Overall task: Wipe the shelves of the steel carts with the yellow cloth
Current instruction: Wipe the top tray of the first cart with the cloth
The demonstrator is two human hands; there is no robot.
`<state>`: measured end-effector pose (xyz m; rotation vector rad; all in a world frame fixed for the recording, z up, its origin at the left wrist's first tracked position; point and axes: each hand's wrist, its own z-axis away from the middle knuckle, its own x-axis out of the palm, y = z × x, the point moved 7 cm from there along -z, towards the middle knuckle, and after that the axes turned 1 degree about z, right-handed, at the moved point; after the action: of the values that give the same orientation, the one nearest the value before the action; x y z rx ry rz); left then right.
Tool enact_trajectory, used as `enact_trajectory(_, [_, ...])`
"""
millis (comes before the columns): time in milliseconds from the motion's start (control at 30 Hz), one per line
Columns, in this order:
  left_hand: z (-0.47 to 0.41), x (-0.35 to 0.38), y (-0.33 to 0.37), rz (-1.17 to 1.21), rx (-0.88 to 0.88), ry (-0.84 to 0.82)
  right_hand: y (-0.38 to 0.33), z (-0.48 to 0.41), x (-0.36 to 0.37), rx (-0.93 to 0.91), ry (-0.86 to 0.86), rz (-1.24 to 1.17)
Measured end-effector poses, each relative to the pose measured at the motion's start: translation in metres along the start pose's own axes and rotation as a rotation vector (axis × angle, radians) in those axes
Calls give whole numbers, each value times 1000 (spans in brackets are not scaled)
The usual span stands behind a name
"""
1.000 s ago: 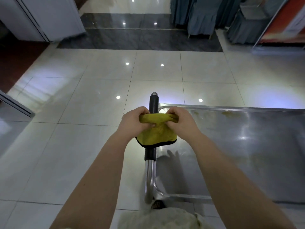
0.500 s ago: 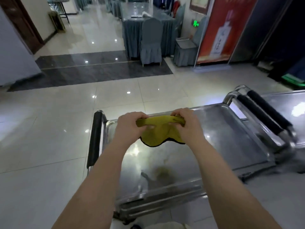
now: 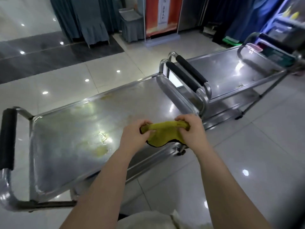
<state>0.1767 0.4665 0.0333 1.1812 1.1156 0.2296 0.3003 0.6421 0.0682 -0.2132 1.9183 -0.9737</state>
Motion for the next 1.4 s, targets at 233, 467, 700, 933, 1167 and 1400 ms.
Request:
enact_trajectory(233, [19, 75, 1, -11, -21, -89, 69, 24, -12, 109, -56, 21])
enact_trajectory(467, [-20, 104, -12, 30, -76, -126, 96, -3, -6, 117, -12, 35])
enact_trajectory(700, [-107, 112, -21, 253, -205, -325, 104, -69, -2, 188, -84, 30])
enact_trajectory(933, [-180, 107, -8, 119, 13, -564, 81, -143, 3, 196, -321, 98])
enact_trajectory(1167, [-214, 119, -22, -125, 80, -636, 84, -178, 2, 176, -341, 43])
enact_trajectory(1400, [-239, 105, 0, -214, 129, -351, 100, -206, -12, 121, -418, 35])
